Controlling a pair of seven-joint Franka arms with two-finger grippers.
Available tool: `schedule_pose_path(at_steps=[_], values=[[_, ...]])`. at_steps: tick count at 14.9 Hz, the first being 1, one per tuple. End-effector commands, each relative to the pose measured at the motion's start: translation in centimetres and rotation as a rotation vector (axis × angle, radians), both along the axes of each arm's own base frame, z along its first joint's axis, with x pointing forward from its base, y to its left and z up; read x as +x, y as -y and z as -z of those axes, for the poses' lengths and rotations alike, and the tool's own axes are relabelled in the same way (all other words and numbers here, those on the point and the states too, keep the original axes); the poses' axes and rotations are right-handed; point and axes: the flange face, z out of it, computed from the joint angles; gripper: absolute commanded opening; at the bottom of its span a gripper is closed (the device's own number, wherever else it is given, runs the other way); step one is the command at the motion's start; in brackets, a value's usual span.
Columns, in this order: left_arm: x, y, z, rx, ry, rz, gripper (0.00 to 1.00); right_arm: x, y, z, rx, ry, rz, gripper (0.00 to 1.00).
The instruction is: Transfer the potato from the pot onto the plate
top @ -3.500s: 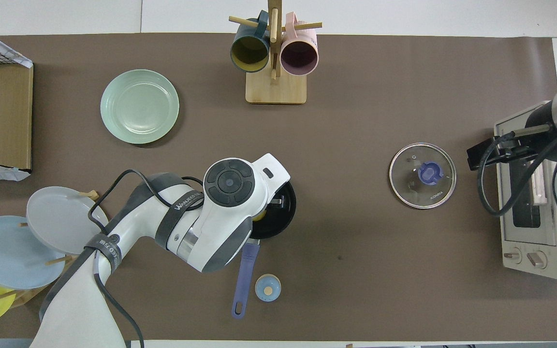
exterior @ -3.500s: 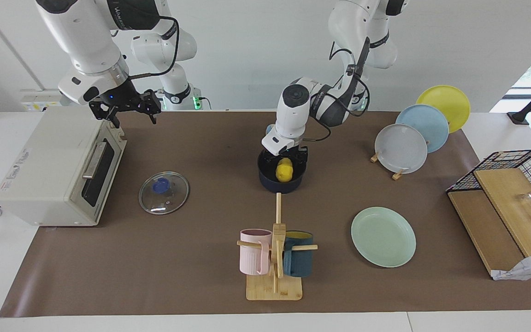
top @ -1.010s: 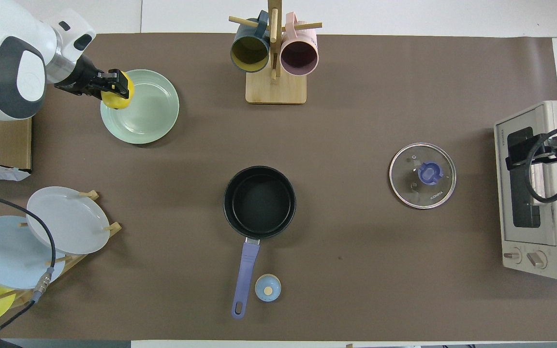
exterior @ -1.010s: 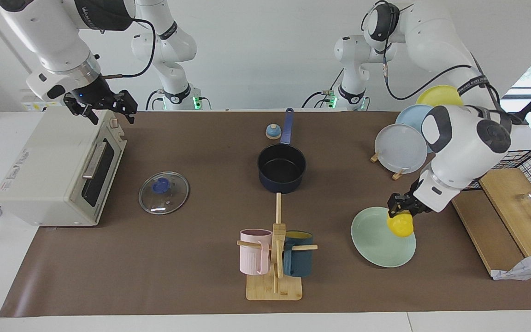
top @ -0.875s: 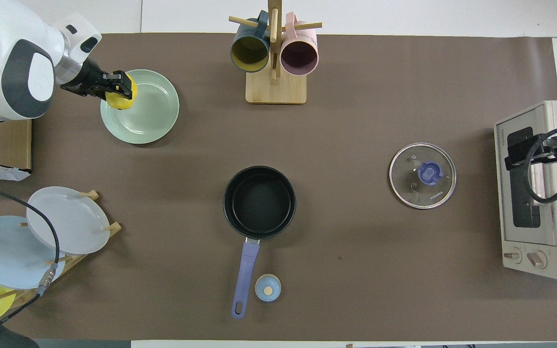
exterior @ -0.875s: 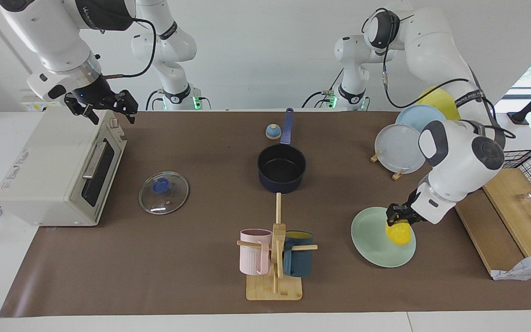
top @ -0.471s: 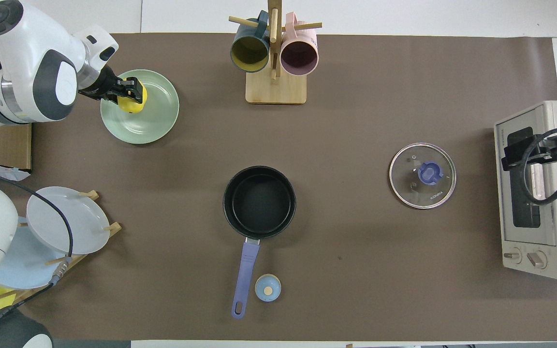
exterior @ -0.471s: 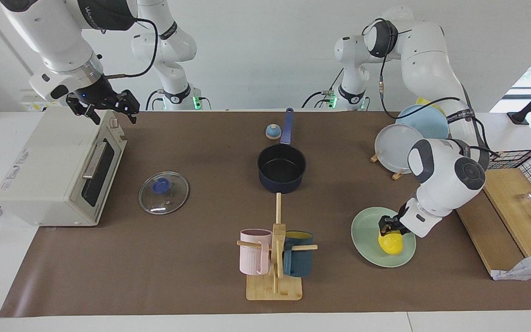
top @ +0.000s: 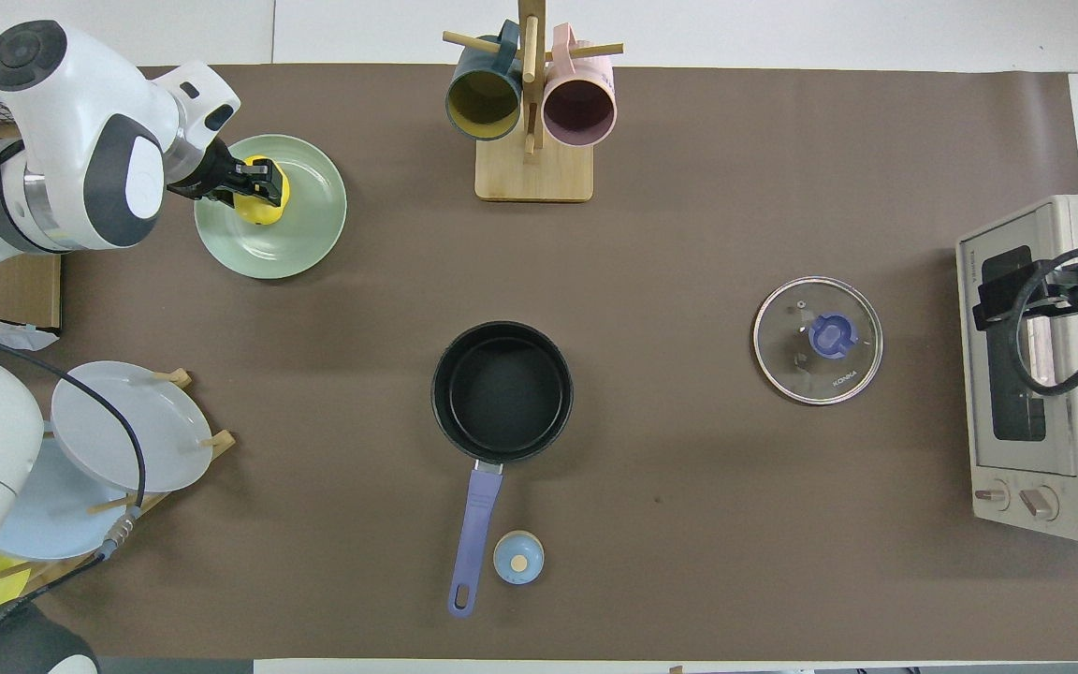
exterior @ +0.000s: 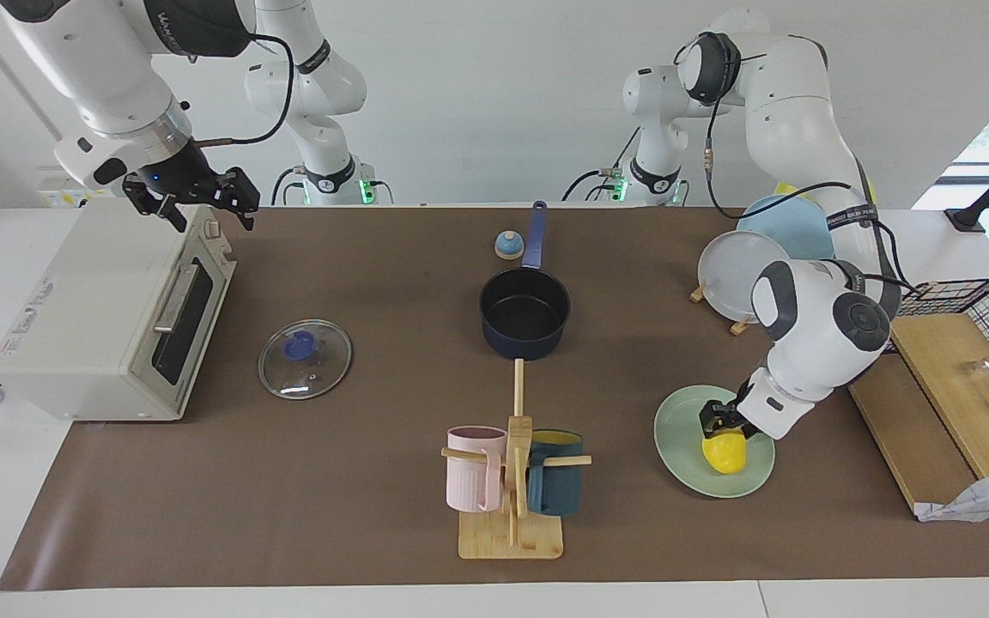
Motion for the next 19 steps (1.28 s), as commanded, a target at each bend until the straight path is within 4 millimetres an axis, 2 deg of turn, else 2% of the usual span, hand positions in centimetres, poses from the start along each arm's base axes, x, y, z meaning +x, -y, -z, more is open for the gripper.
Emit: schedule_pose_path(at_steps=[1,3,4,7,9,11,13,15,17,19], values=[[-0.4,-0.4,-3.6,0.024,0.004,0.016,1.00,-0.6,0.1,0.0,0.014,0.009,0.015,1.00],[-1.5,-1.2,-8.7,0.019,-0.001,0.007,1.00,-0.6,0.1,0.0,0.014,0.009,0.015,1.00],[-2.4,-1.7,-12.8,0.024,0.043,0.002,1.00,-0.6,0.1,0.0,0.014,0.009,0.015,1.00],[-5.1,-4.7,-19.1,0.045,0.043,-0.050,1.00,-0.6,0.1,0.0,0.014,0.009,0.015,1.00],[-7.7,-5.4,-23.4,0.057,0.041,-0.052,1.00,-0.6,0.1,0.0,0.014,0.009,0.015,1.00],[-10.7,-5.9,-26.8,0.062,0.036,-0.051,1.00,-0.6,0.1,0.0,0.014,0.009,0.015,1.00],[-13.6,-6.2,-28.2,0.065,0.016,-0.051,1.00,-0.6,0.1,0.0,0.014,0.009,0.015,1.00],[-16.3,-6.2,-28.6,0.067,0.004,-0.049,1.00,-0.6,0.1,0.0,0.014,0.009,0.015,1.00],[-19.5,-6.1,-26.8,0.072,-0.040,-0.043,1.00,-0.6,0.1,0.0,0.014,0.009,0.015,1.00],[-20.1,-5.2,-25.9,0.073,-0.051,-0.026,1.00,-0.6,0.1,0.0,0.014,0.009,0.015,1.00]])
